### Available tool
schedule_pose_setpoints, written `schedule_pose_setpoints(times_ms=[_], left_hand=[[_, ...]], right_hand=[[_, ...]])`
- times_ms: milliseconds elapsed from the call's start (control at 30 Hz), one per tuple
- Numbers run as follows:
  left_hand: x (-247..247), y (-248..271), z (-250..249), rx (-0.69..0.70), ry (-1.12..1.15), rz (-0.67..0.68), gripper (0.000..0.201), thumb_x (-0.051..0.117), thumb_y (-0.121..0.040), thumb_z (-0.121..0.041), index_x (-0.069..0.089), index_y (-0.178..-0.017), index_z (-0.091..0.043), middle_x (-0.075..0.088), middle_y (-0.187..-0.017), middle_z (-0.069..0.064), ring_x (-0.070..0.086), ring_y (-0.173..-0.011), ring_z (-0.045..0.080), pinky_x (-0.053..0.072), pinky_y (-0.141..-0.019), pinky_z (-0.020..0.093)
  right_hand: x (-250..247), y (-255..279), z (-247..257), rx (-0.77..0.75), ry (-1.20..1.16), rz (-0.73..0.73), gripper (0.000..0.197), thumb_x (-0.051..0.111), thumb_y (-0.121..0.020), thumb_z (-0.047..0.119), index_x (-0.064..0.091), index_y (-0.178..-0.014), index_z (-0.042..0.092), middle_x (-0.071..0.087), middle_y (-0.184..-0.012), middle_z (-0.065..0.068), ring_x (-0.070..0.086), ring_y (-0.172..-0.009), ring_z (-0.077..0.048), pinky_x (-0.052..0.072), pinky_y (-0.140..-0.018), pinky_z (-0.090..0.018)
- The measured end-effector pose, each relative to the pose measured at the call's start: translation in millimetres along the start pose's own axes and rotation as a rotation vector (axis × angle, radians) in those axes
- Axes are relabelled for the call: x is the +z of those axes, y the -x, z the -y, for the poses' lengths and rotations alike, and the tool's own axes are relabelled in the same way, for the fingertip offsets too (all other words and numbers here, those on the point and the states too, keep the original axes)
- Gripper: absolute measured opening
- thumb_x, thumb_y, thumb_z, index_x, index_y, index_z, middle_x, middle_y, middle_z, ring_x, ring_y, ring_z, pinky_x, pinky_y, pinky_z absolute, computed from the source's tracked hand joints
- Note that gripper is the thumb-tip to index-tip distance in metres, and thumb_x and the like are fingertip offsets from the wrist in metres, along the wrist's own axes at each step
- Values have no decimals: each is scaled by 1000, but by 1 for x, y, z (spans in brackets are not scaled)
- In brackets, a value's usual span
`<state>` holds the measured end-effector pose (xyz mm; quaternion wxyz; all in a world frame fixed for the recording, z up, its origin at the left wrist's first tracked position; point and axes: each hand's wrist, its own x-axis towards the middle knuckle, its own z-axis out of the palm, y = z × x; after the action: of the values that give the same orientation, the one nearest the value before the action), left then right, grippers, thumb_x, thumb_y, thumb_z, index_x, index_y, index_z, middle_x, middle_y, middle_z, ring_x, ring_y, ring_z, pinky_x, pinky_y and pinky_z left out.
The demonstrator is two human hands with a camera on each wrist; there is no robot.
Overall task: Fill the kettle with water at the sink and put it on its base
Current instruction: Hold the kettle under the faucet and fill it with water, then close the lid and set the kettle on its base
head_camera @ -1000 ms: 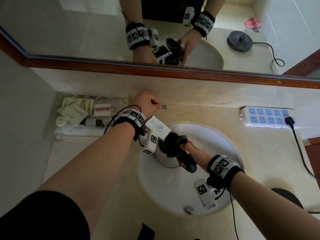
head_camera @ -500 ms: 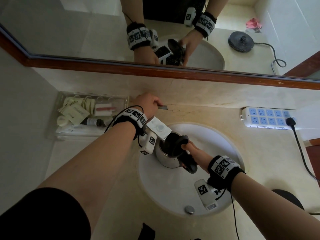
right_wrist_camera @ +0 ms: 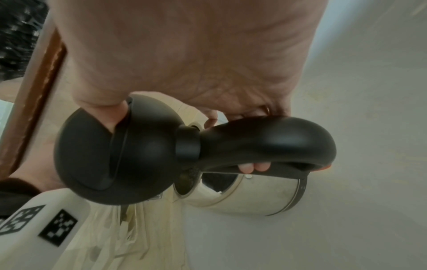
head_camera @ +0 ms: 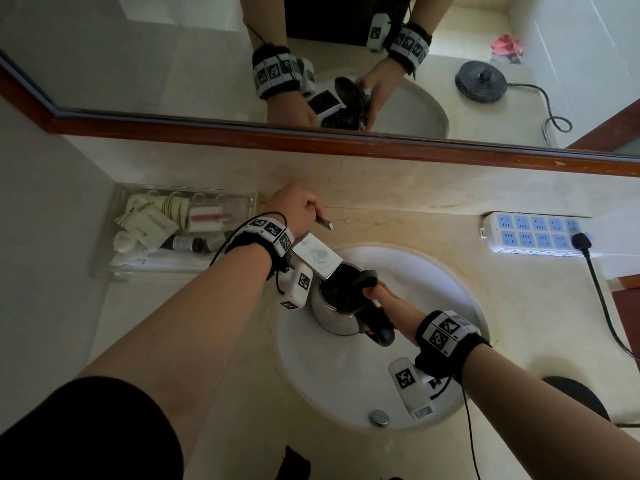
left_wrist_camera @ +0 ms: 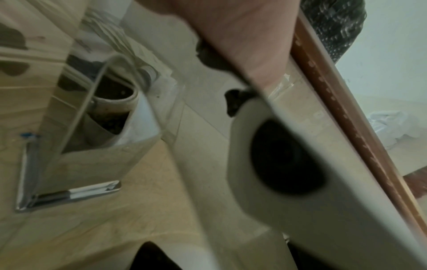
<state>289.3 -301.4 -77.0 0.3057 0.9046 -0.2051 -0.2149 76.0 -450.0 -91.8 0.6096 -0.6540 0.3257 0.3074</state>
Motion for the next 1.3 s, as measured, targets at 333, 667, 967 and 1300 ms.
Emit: schedule_pose_setpoints(times_ms=[333,667,967,1300], left_hand=[[18,37,19,-23,240,-484,24,55,-94,-14,63,-117,-10,61,-115,5,58,-104,18,45,-85,22],[91,128,49,-309,380,-421,22,44,-90,-10,60,-76,-11,62,-75,5,56,-71,24,46,-67,35],[148,116,-5,-341,587,262,56,62,-91,-4,42,-143,-11,51,-132,0,51,-113,16,48,-93,27],[173,89,-22,-332,690,237,55,65,-91,-4,42,-140,-9,53,-137,13,57,-119,29,48,-101,45]], right_hand=[[-18,-12,-33,67,-130,-65,68,54,-71,59,57,-125,18,75,-94,-20,72,-85,-34,48,-103,-49],[-66,-41,-103,124,-120,-135,72,65,-57,76,65,-110,28,76,-103,-18,69,-100,-41,41,-106,-58],[-75,-3,-73,140,-72,-114,65,57,-61,66,62,-106,20,74,-102,-22,70,-98,-42,47,-103,-50],[-107,-12,-76,181,24,-99,78,54,-56,77,67,-103,16,71,-114,-17,65,-108,-34,38,-111,-48]])
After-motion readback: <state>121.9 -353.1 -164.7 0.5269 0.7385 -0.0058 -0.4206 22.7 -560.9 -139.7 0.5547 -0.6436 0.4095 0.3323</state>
